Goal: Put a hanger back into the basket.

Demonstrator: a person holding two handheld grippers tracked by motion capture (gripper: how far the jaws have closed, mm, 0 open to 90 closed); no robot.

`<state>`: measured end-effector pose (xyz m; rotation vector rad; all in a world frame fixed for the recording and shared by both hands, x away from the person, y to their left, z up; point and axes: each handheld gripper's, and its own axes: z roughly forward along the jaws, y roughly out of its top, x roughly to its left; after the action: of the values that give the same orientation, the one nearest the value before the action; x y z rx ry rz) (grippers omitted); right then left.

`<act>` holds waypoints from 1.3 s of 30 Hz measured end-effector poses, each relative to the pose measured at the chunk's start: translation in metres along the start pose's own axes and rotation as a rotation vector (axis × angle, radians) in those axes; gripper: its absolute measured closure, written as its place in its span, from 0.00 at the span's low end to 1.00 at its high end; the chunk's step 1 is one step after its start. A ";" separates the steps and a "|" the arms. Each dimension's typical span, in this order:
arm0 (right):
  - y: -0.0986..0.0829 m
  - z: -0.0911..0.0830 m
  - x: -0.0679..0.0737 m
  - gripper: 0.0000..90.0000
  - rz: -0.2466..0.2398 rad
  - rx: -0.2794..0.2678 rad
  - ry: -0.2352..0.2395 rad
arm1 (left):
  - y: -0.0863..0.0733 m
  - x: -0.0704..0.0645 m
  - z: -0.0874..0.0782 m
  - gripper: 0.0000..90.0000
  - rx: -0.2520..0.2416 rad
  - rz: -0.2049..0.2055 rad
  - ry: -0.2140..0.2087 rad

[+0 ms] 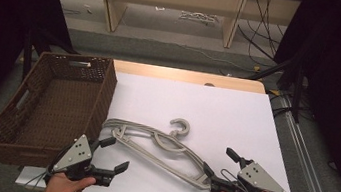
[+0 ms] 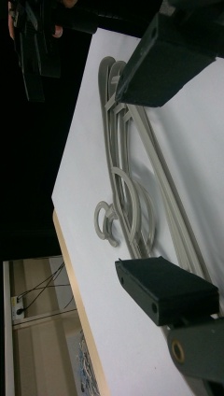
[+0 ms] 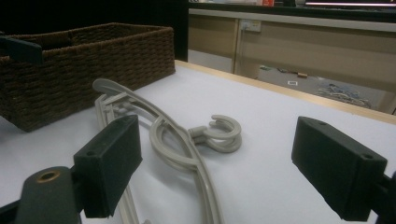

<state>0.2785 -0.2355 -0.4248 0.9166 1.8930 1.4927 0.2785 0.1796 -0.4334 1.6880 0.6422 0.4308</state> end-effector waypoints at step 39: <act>0.012 0.035 -0.014 0.30 -0.150 0.302 0.059 | -0.001 -0.001 0.004 0.18 0.036 0.010 0.005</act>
<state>0.3157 -0.2240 -0.4205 0.8441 2.2190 1.1786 0.2794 0.1759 -0.4354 1.7256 0.6488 0.4328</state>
